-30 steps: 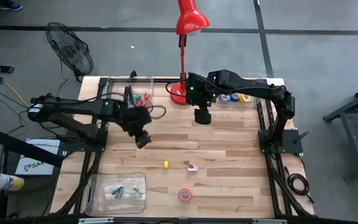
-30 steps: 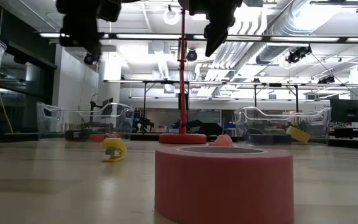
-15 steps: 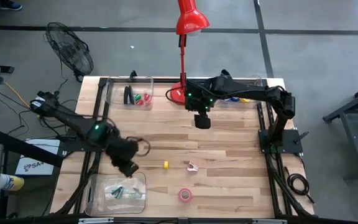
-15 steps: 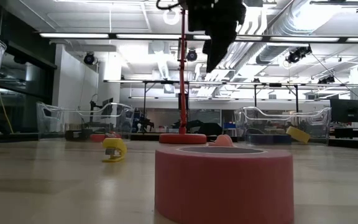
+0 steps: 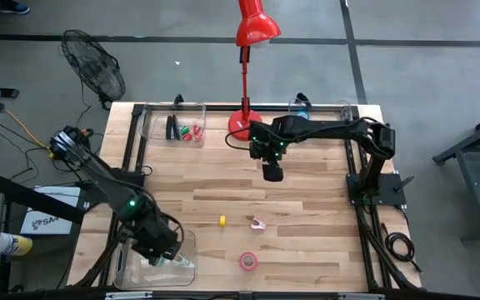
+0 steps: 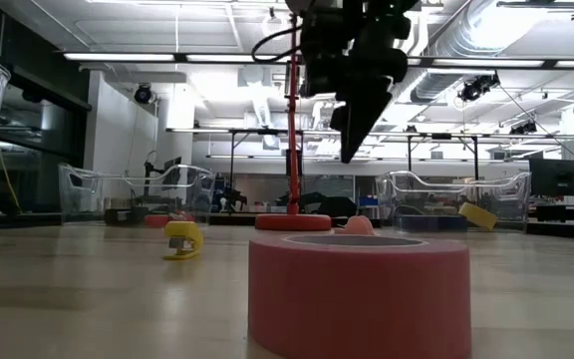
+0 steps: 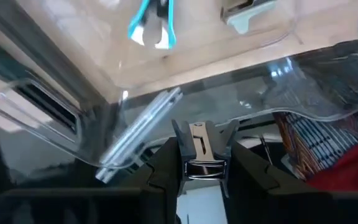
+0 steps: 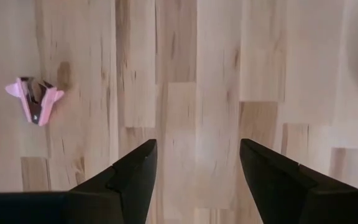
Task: Pick and place Stapler, Stapler remover, tape
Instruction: Put the black stapler remover into the bottom transparent bin
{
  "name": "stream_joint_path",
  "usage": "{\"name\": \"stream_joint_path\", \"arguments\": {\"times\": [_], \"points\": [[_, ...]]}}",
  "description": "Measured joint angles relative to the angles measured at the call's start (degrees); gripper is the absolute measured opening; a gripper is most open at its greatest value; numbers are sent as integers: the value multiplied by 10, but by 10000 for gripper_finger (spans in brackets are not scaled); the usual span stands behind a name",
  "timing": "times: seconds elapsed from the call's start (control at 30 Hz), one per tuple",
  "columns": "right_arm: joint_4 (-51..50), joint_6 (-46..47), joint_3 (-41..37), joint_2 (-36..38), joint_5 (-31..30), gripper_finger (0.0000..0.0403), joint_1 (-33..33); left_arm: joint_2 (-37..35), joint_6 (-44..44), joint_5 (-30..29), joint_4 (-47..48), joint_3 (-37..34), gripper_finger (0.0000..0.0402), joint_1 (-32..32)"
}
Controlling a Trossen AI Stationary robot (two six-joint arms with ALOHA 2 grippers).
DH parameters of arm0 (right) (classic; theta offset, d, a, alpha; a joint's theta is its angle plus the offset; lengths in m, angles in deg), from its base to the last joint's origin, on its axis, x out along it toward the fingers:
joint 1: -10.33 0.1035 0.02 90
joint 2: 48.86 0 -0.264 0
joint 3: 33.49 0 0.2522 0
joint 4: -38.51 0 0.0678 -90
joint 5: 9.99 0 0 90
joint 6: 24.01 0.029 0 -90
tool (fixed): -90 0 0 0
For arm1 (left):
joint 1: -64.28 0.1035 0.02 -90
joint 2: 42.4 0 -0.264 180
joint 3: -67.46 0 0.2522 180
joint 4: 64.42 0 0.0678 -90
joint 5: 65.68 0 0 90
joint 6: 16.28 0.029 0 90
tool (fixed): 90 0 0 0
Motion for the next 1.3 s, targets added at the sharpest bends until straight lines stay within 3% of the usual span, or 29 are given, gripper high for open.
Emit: {"name": "stream_joint_path", "arguments": {"times": [0.47,0.8,1.3], "points": [[9,1,-6,0,10,222,6,125,-4,105,17,0,92,1],[0,0,-6,8,10,222,35,128,-20,139,-57,-84,92,1],[-6,15,-6,110,-22,222,53,127,-40,139,-189,-177,92,2]]}}
